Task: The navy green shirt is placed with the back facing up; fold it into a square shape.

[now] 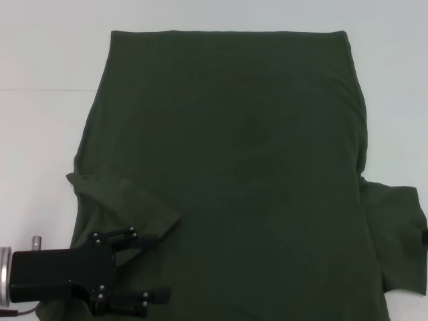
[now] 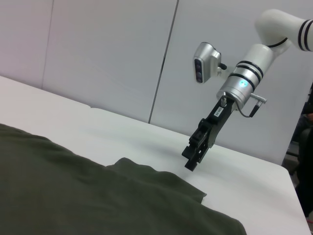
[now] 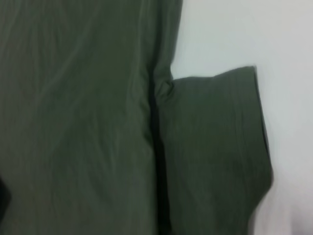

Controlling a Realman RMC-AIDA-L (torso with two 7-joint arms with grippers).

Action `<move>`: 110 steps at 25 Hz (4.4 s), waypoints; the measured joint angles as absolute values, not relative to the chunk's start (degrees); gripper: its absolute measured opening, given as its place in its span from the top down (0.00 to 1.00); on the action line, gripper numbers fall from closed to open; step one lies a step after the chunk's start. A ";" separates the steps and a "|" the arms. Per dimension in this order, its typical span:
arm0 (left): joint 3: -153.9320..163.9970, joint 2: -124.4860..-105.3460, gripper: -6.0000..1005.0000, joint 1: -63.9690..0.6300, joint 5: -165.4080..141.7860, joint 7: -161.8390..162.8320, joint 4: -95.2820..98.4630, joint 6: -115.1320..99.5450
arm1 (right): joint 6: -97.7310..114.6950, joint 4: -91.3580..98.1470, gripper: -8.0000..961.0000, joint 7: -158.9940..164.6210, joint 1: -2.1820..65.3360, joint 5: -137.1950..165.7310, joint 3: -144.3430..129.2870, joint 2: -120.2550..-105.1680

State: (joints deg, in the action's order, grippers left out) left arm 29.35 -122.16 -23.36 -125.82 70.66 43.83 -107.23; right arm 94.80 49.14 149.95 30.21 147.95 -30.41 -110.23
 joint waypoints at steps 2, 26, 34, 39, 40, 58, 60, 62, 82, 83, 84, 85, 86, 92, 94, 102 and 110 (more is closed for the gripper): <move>29.35 -122.20 0.08 -23.36 -125.85 70.65 43.82 -106.85 | 94.32 49.01 0.05 149.67 30.25 147.77 -30.32 -110.42; 29.10 -122.47 0.08 -23.38 -125.61 70.82 43.66 -105.90 | 90.23 44.70 0.05 148.82 31.36 147.75 -30.44 -111.33; 29.21 -122.43 0.08 -23.44 -125.64 70.87 43.68 -105.72 | 89.71 43.53 0.06 148.36 31.89 147.76 -30.41 -111.37; 29.40 -122.54 0.08 -23.46 -125.89 70.93 43.69 -105.40 | 89.30 43.25 0.07 148.26 32.00 147.95 -30.40 -111.35; 29.45 -122.57 0.08 -23.47 -125.89 70.93 43.68 -105.39 | 89.30 43.20 0.07 148.25 32.02 147.98 -30.41 -111.35; 29.53 -122.82 0.09 -23.38 -126.02 70.93 43.69 -105.29 | 88.90 42.97 0.11 148.18 32.38 147.89 -31.84 -111.83; 29.53 -122.86 0.09 -23.38 -126.03 70.93 43.68 -105.26 | 88.91 42.97 0.12 148.18 32.42 147.77 -31.84 -111.88; 29.53 -122.88 0.09 -23.38 -126.04 70.93 43.68 -105.22 | 88.97 42.97 0.12 148.18 32.43 147.69 -31.84 -111.93; 29.62 -122.87 0.09 -23.34 -126.21 70.93 43.68 -105.11 | 86.87 42.26 0.16 148.14 32.94 148.03 -34.92 -112.05; 29.62 -122.87 0.09 -23.31 -126.21 70.93 43.68 -105.11 | 86.85 42.27 0.16 148.13 32.96 148.05 -34.99 -112.03; 29.62 -122.87 0.09 -23.28 -126.21 70.93 43.68 -105.11 | 86.85 42.27 0.17 148.13 32.97 148.08 -35.03 -112.02; 29.62 -122.87 0.09 -23.26 -126.21 70.93 43.68 -105.12 | 86.83 42.27 0.20 148.13 32.97 148.09 -35.05 -111.99; 29.62 -122.87 0.09 -23.23 -126.21 70.93 43.68 -105.12 | 86.83 42.26 0.24 148.13 32.98 148.09 -35.06 -111.98; 29.62 -122.95 0.09 -23.20 -126.21 70.93 43.68 -105.10 | 86.85 42.27 0.52 148.11 33.08 148.15 -35.07 -111.97; 29.62 -122.96 0.09 -23.20 -126.21 70.93 43.68 -105.09 | 86.96 42.27 0.63 148.10 33.08 148.16 -35.07 -111.97; 29.62 -122.96 0.09 -23.20 -126.21 70.93 43.60 -104.89 | 86.97 42.28 0.92 148.00 32.99 148.19 -35.37 -111.96; 29.62 -123.00 0.09 -23.20 -126.21 71.04 43.50 -104.67 | 87.20 42.89 0.97 147.15 32.67 147.50 -34.67 -111.86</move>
